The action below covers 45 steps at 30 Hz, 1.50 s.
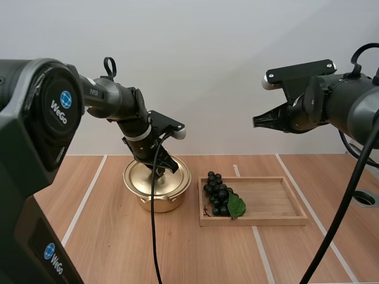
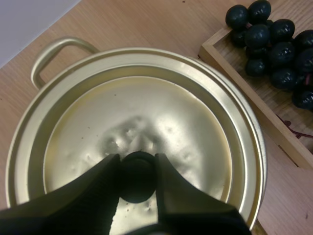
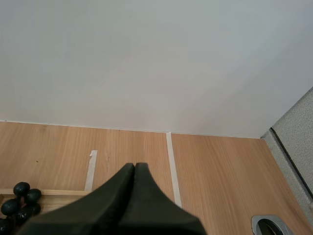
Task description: Open the pot, put the pineapple inside, and close it
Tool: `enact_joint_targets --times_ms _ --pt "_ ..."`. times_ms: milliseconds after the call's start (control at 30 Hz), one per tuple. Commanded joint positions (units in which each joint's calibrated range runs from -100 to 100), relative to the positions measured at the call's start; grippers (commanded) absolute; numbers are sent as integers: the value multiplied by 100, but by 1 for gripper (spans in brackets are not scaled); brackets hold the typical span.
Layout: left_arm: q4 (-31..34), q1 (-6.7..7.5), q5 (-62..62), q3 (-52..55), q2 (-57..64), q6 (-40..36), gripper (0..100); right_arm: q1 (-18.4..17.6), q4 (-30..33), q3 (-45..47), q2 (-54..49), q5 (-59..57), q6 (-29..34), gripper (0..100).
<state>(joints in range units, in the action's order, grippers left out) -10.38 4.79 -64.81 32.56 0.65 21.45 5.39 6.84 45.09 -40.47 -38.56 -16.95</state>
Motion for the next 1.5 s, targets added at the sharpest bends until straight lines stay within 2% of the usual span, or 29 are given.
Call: enact_joint_targets --times_ms 0,367,667,733,767,833,967,1000,1033,1267,1467 --pt "-59 10 198 21 -63 31 0 30 34 18 -38 21 20 0" --pt "-407 10 261 -35 -63 201 0 30 34 18 -38 21 20 0" --pt "-395 10 151 -35 -63 201 1 30 34 18 -38 21 20 0" --pt "-384 10 151 -35 -63 201 9 30 34 18 -38 21 20 0" --pt "-384 10 151 -35 -63 201 17 30 34 18 -38 21 20 0" --pt "-384 10 180 -35 -63 201 37 30 34 18 -38 21 20 0" --pt "-384 10 209 -35 -63 201 89 30 34 18 -38 21 20 0" --pt "-384 10 230 -35 -63 201 97 30 34 18 -38 21 20 0" --pt "-384 10 251 -35 -63 201 100 30 34 18 -38 21 20 0" --pt "-348 10 355 -150 8 201 100 30 34 18 -38 2 20 0" --pt "-316 10 36 -638 530 187 100 30 34 18 -38 2 20 0"
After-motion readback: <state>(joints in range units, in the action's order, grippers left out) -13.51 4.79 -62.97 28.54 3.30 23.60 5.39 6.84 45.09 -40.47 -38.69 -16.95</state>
